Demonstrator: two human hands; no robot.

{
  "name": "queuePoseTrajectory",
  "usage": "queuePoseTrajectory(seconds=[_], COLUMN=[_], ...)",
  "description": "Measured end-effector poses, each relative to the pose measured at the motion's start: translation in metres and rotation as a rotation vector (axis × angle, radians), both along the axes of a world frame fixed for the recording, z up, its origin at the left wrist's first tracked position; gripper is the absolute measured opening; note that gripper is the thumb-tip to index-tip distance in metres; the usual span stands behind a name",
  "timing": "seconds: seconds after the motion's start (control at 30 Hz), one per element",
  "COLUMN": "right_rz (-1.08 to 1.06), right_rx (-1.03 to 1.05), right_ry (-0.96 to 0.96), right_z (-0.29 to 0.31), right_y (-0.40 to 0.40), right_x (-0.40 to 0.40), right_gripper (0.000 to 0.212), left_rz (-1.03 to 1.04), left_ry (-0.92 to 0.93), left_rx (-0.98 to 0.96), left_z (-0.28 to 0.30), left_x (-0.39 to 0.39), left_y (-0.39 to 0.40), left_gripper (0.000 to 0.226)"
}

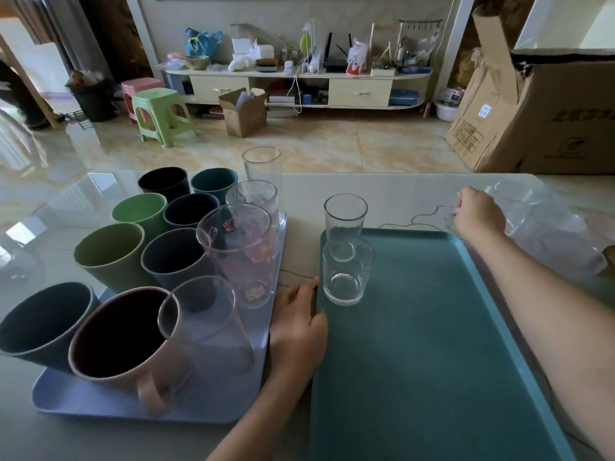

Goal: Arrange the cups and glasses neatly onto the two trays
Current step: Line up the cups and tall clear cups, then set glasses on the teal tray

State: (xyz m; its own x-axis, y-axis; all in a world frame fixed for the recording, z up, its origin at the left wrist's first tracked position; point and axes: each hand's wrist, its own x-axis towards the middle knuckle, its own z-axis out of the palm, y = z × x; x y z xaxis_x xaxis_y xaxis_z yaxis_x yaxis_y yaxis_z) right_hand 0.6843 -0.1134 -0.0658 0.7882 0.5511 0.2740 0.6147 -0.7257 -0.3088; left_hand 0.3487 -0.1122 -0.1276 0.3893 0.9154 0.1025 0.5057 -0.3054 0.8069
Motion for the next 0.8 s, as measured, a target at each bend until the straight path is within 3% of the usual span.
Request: queuePoseTrajectory(seconds=[0.3,0.5,0.63,0.8], right_rz=[0.166,0.258,0.33,0.463], right_rx=[0.224,0.24,0.23,0.18], right_ry=[-0.03,0.072,0.18,0.265], right_z=[0.03,0.043,0.037,0.031], right_y=[-0.03,-0.105,-0.144,-0.144], right_x=[-0.034,-0.114,-0.166,-0.215], right_gripper=[0.008,0.009,0.011,0.012], left_rz=[-0.021,-0.057,-0.064,-0.135], left_ry=[-0.036,-0.048,0.061,0.053], left_rx=[-0.019,-0.063,0.064,0.129], left_z=[0.004,0.017,0.013,0.011], left_x=[-0.001,-0.006,-0.017,-0.033], left_y=[-0.003,-0.011,-0.025,-0.04], left_gripper=[0.061,0.05,0.041,0.037])
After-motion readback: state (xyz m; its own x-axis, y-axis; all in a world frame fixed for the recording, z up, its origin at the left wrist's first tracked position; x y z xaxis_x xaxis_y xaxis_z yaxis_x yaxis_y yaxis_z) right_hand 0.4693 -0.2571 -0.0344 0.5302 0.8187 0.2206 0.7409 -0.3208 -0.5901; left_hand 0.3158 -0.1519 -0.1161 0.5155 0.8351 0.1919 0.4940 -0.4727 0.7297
